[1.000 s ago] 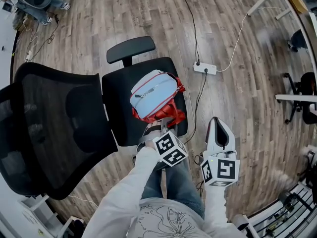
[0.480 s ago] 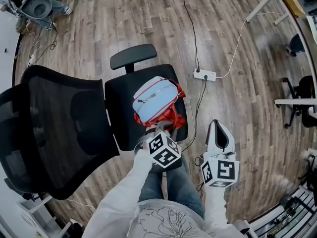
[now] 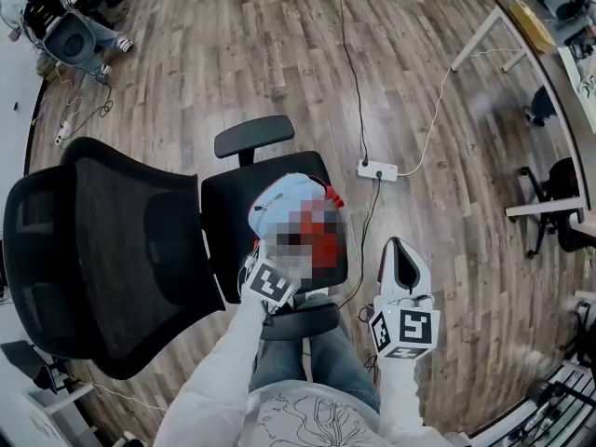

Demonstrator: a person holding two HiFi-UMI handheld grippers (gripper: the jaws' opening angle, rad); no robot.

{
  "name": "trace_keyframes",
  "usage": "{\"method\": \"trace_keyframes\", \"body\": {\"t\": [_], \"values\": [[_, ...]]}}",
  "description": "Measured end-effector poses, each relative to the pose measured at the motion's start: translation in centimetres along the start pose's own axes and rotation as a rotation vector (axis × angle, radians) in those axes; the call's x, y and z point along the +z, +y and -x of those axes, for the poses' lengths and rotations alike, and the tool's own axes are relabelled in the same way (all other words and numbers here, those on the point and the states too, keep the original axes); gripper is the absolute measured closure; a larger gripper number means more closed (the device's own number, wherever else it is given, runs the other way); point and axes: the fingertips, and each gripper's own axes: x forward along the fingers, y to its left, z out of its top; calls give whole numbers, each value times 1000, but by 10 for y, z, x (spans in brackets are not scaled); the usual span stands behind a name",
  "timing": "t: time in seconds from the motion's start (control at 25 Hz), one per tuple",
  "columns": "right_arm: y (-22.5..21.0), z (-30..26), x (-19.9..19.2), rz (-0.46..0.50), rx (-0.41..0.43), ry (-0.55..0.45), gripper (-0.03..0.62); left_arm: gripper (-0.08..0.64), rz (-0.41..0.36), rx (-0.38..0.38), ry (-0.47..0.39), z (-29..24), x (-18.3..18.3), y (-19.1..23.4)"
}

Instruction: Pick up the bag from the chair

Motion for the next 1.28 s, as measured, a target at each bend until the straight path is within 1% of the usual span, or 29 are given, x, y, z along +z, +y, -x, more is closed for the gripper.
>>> {"method": "trace_keyframes", "body": {"t": [0.12, 0.24, 0.48, 0.56, 0.72, 0.84, 0.92, 1.08, 1.28], "values": [[5, 3, 10, 3, 4, -17, 581, 500, 53, 39, -38, 16, 11, 17], [14, 5, 20, 10, 12, -34, 581, 500, 135, 30, -78, 33, 18, 23], [34, 8, 39, 23, 37, -71, 581, 499, 199, 6, -147, 67, 26, 13], [44, 9, 46, 31, 48, -84, 581, 499, 198, 8, -174, 82, 31, 9], [62, 15, 61, 41, 69, -117, 581, 499, 153, 29, -241, 116, 48, 3], [76, 18, 71, 50, 79, -138, 583, 499, 102, 71, -298, 147, 65, 4], [83, 19, 80, 57, 82, -152, 582, 499, 87, 95, -348, 170, 77, 7], [96, 21, 106, 67, 88, -197, 582, 499, 99, 122, -453, 213, 101, 14], [110, 19, 132, 80, 98, -255, 583, 499, 134, 106, -569, 250, 121, 17]]}}
